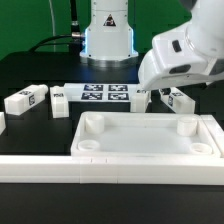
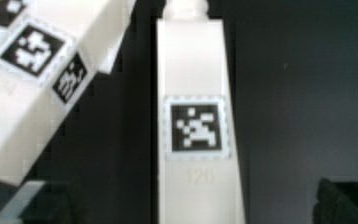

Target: Assemble desk

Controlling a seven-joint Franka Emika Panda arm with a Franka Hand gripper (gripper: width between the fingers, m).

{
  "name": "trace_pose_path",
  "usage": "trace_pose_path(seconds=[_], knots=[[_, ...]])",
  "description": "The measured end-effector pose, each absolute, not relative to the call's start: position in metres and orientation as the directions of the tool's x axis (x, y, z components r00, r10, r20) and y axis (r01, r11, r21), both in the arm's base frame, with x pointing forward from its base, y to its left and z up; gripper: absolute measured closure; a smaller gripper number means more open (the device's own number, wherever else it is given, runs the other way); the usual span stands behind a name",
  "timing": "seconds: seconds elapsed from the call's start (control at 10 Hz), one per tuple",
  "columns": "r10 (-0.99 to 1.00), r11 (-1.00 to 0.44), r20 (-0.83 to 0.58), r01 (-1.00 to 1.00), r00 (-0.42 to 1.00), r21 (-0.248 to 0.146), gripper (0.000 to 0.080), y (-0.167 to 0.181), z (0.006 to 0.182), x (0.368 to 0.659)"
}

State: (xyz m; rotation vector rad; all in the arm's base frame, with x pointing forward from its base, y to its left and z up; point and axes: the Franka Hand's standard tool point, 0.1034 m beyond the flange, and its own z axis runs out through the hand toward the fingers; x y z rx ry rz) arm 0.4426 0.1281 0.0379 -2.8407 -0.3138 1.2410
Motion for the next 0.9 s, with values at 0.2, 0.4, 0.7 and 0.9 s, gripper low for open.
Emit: trace_pose_path(seconds=[0.2, 0.4, 0.7, 0.9], knots=[[0.192, -0.979, -0.794, 0.168, 0.577, -0.114, 0.0151, 0.129, 0.031, 0.443], [0.194, -0.978, -0.809, 0.169, 0.555, -0.119, 0.0151, 0.132, 0.022, 0.444], [0.199, -0.978, -0.8, 0.171, 0.566, -0.122, 0.0151, 0.133, 0.012, 0.441], [0.198, -0.978, -0.802, 0.17, 0.564, -0.122, 0.0151, 0.132, 0.009, 0.437]])
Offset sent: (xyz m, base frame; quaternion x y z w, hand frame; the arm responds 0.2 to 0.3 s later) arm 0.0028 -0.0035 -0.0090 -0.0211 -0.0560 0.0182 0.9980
